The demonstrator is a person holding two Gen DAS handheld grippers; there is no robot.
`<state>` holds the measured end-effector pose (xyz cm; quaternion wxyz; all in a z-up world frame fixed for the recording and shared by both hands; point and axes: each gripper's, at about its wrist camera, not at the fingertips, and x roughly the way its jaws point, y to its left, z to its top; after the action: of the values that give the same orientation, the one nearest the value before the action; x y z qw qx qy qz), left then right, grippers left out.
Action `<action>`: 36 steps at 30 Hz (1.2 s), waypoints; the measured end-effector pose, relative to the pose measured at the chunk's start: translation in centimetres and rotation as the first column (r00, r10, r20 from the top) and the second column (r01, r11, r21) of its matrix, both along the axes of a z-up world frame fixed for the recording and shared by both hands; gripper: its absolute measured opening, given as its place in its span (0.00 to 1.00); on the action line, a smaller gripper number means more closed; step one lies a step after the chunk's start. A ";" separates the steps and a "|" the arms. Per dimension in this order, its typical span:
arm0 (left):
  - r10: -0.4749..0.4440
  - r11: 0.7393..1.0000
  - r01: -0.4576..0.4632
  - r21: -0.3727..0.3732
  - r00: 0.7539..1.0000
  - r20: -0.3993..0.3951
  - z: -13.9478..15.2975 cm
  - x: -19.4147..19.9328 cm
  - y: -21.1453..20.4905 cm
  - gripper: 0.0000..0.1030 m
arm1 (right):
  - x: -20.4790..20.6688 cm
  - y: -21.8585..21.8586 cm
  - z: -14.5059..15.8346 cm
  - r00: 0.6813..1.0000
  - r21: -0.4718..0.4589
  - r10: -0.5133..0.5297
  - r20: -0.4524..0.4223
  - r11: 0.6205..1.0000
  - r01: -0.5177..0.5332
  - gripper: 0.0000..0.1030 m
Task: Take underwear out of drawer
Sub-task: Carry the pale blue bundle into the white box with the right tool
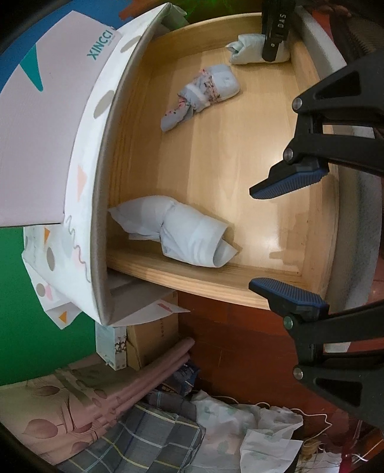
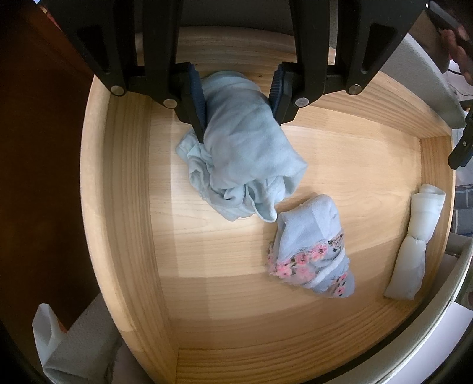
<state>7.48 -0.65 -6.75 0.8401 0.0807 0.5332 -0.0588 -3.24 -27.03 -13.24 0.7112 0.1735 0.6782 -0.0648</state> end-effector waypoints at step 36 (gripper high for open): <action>0.096 0.984 -0.091 -0.153 0.995 0.023 0.8 0.1 2.6 0.55 | 1.1 -3.6 17.0 0.943 -0.061 0.021 0.333 0.998 0.000 0.32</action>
<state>7.56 1.96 -5.99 0.8537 -0.0075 0.5175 -0.0584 -2.11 -30.65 3.71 0.8210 0.1569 0.5466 -0.0511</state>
